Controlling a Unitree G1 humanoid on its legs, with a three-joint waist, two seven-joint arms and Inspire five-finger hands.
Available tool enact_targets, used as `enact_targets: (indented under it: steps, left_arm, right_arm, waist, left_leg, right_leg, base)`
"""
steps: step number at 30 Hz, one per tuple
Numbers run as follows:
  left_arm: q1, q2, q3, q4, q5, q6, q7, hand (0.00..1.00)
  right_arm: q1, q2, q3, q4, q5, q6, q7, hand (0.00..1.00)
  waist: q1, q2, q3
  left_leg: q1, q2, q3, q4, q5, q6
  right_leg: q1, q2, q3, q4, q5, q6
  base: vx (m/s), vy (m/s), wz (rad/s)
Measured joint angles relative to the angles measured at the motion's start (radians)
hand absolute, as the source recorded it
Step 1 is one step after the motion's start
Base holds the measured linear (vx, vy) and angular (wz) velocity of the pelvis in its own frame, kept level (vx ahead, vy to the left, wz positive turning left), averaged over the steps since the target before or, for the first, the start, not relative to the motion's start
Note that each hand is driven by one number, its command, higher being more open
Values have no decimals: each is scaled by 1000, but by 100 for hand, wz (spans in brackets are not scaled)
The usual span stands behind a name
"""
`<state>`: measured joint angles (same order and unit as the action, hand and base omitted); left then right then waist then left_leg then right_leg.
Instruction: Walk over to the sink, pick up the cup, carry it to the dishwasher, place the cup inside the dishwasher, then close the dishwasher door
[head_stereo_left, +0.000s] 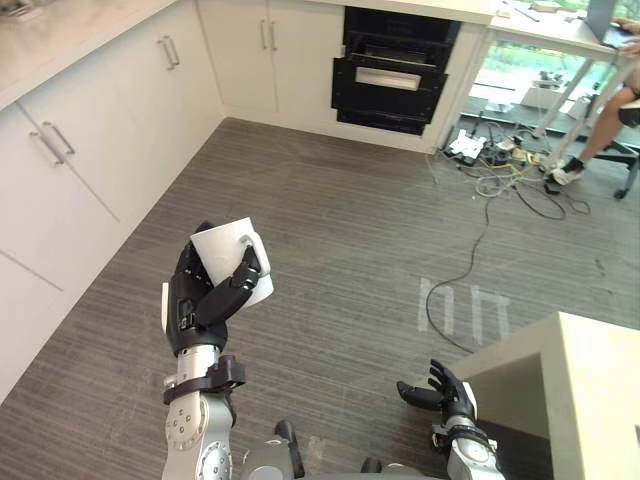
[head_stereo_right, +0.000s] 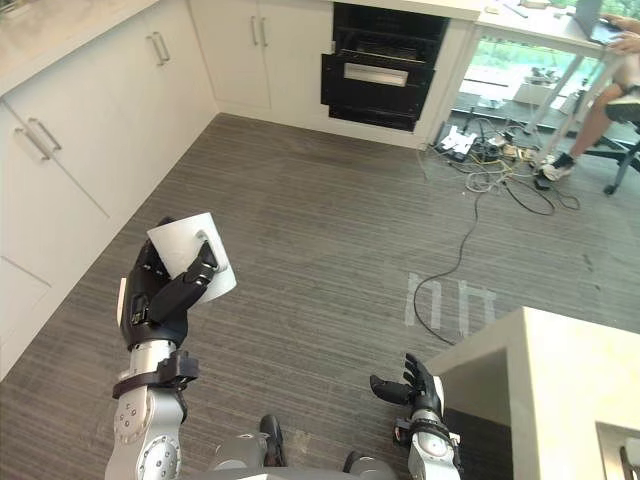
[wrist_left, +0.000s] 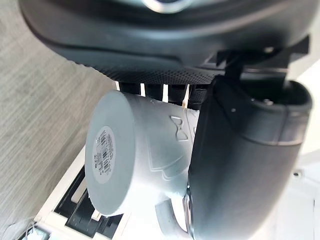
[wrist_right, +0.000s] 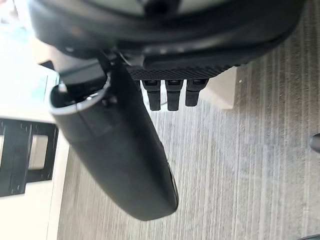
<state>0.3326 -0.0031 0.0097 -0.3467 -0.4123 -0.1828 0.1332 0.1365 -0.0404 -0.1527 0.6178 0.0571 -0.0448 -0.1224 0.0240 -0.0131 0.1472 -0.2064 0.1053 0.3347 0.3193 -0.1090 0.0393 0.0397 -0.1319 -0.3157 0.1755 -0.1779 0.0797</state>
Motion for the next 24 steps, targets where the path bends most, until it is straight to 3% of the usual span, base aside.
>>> enact_targets:
  steps: [2,3,4,5,6,7,11,13,15,16,17,18,19,20,21,24]
  left_arm:
    - [0,3,2,-1,0,0,-4,30]
    - [-3,6,-1,-1,0,0,-6,30]
    - [-3,8,-6,-2,0,0,-6,30]
    - [-5,21,-13,-5,1,0,-6,30]
    - [-5,46,-31,-7,2,0,-8,30]
    - [-7,62,-40,-7,2,0,-8,30]
    - [-20,91,-39,-7,3,-1,-11,30]
    - [-60,101,-53,4,3,-2,-11,30]
    - [-81,99,-59,3,3,-3,-12,30]
    - [-75,90,-64,3,3,-3,-13,30]
    - [-73,83,-72,4,4,-3,-15,30]
    - [-63,62,-86,-3,3,-3,-17,30]
    - [-62,49,-88,-10,3,-3,-18,30]
    - [-62,27,-87,-16,3,-3,-24,30]
    - [-67,27,-99,-16,2,-2,-24,30]
    - [-73,26,-126,-16,1,-1,-42,30]
  right_arm:
    - [-8,-1,0,0,-1,0,-1,90]
    - [-18,-2,1,-5,-2,0,1,90]
    - [-22,-2,2,-7,-3,1,2,90]
    - [-24,2,4,-9,-7,3,2,90]
    - [-21,6,5,-9,-12,10,3,90]
    - [-16,5,4,-16,-13,10,3,90]
    - [-15,-2,3,-59,-22,3,-5,90]
    - [-8,-15,4,-64,-42,3,-5,90]
    - [12,-18,6,-89,-62,11,-2,90]
    - [37,-18,11,-109,-67,20,2,90]
    - [52,-19,11,-121,-71,23,4,90]
    - [73,-23,12,-152,-81,26,6,90]
    - [85,-27,16,-190,-82,26,7,90]
    - [95,-44,36,-252,-81,26,2,90]
    - [91,-46,45,-296,-80,26,-1,90]
    - [67,-58,39,-337,-77,-7,-18,90]
  waist:
    - [-12,-11,6]
    - [-17,-16,11]
    - [-20,-12,14]
    - [-26,-14,18]
    - [-44,-11,29]
    - [-50,-8,32]
    - [-67,-12,32]
    - [-88,-13,35]
    - [-97,-12,34]
    - [-102,-5,29]
    - [-109,-1,30]
    - [-105,23,29]
    - [-95,39,32]
    - [-67,62,33]
    - [-48,62,34]
    - [-14,47,39]
  left_leg:
    - [2,-31,-9,40,-44,16]
    - [6,-58,-10,63,-81,37]
    - [9,-62,-12,67,-91,44]
    - [26,-72,-23,66,-102,54]
    - [64,-79,-55,62,-121,63]
    - [88,-80,-73,46,-128,66]
    - [190,-119,-109,-79,-119,49]
    - [263,-141,-149,-143,-129,35]
    - [308,-146,-180,-132,-178,12]
    - [340,-129,-187,-79,-227,-54]
    - [322,-111,-185,8,-244,-56]
    - [229,-42,-157,272,-238,-52]
    - [165,2,-143,441,-197,-49]
    - [43,95,-127,701,-125,-59]
    - [-37,142,-127,816,-145,-64]
    - [-148,150,-111,725,-197,-56]
  right_leg:
    - [-13,-52,-8,92,-54,25]
    - [-68,-103,-2,265,-71,22]
    - [-109,-120,6,353,-59,5]
    - [-164,-137,40,484,-21,-39]
    - [-226,-127,121,627,6,-32]
    - [-251,-101,152,651,-17,-23]
    - [-356,-12,171,488,-44,-24]
    - [-391,43,181,265,-11,-22]
    - [-410,86,212,219,34,-50]
    - [-383,110,224,231,78,-91]
    - [-358,113,219,237,94,-86]
    - [-299,143,191,219,63,-104]
    - [-263,163,185,195,56,-113]
    - [-195,205,194,139,46,-128]
    - [-113,223,210,75,41,-136]
    - [48,191,254,-26,25,-153]
  base:
    - [103,191,23]
    - [141,187,19]
    - [217,227,17]
    - [232,186,42]
    - [303,184,55]
    - [257,117,55]
    - [315,89,32]
    - [420,31,57]
    - [696,-41,58]
    - [638,-61,71]
    - [552,-82,65]
    - [540,-94,42]
    - [797,-127,2]
    - [800,-99,-27]
    - [660,-65,-34]
    - [606,32,-28]
